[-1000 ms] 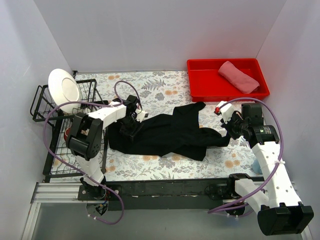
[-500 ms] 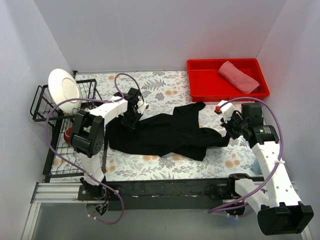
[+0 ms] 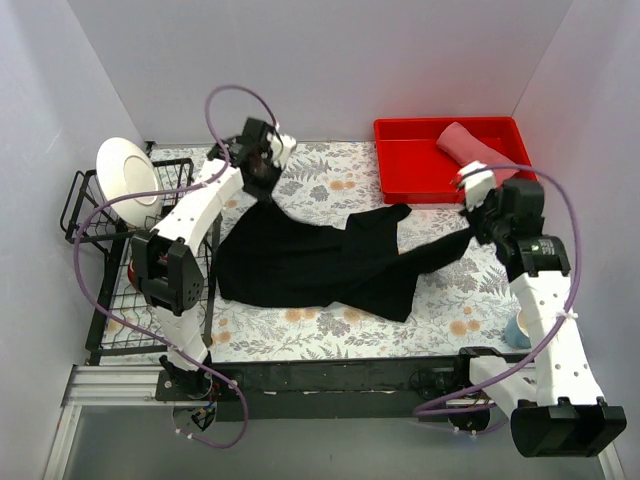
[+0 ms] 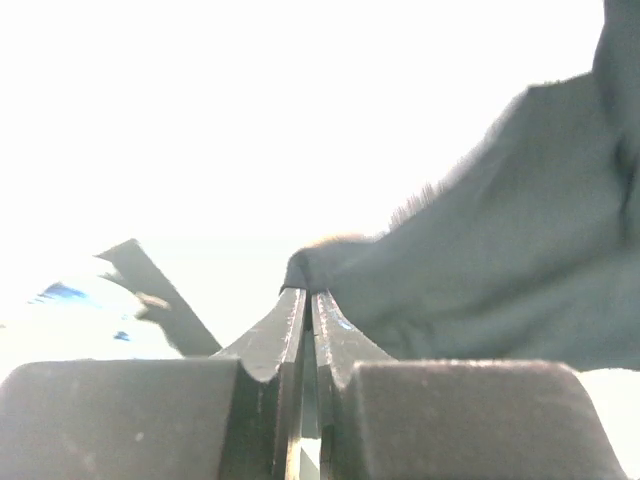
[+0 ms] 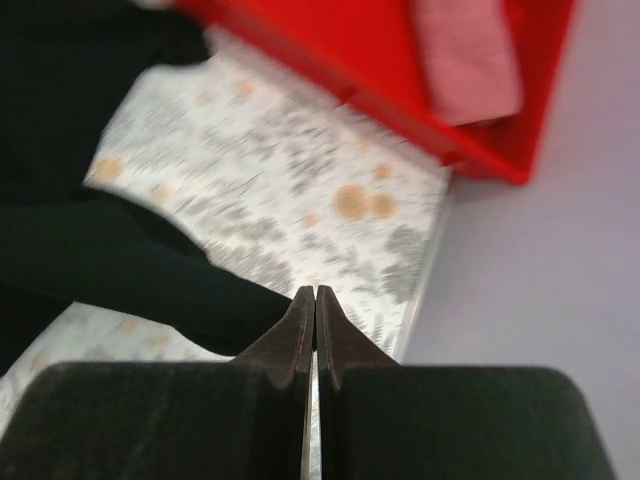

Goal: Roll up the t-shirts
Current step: Flatten out the T-shirt at the center of the board.

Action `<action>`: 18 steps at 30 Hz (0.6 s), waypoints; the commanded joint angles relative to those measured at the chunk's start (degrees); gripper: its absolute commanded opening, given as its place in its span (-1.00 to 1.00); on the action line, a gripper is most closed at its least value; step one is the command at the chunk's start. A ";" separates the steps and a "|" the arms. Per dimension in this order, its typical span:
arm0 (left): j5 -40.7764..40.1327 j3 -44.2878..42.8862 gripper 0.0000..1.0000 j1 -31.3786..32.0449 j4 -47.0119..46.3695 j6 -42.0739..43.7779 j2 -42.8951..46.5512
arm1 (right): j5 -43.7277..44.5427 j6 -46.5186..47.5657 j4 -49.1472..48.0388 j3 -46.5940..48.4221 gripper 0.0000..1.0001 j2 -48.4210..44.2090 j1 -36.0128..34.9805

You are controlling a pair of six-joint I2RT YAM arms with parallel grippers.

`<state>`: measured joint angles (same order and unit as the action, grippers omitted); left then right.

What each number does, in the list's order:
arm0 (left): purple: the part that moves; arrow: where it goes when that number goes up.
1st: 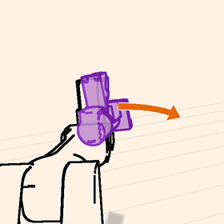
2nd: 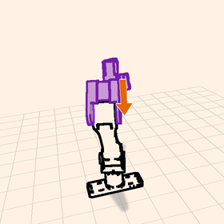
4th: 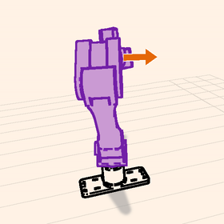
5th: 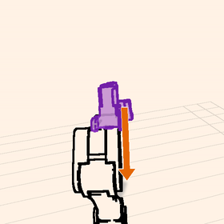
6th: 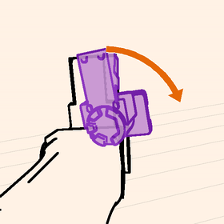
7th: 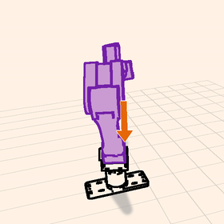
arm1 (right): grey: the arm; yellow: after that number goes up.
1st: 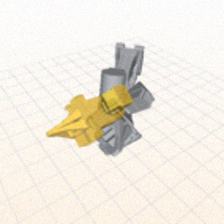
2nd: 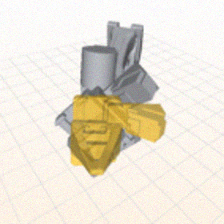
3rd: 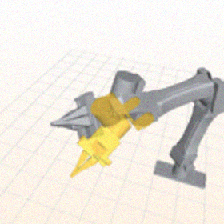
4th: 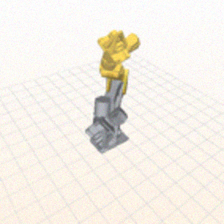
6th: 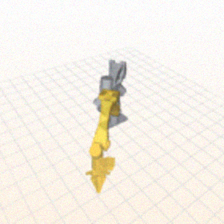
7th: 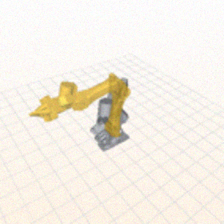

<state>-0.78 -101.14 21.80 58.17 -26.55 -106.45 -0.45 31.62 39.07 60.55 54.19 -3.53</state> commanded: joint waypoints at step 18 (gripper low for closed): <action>-9.96 -25.60 -1.00 -3.08 -8.69 1.14 7.92 | -12.36 -2.18 -4.65 35.87 -0.97 9.28 11.18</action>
<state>-11.14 -127.15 19.03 50.39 -25.74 -104.53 -0.49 27.11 25.30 96.75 70.89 7.51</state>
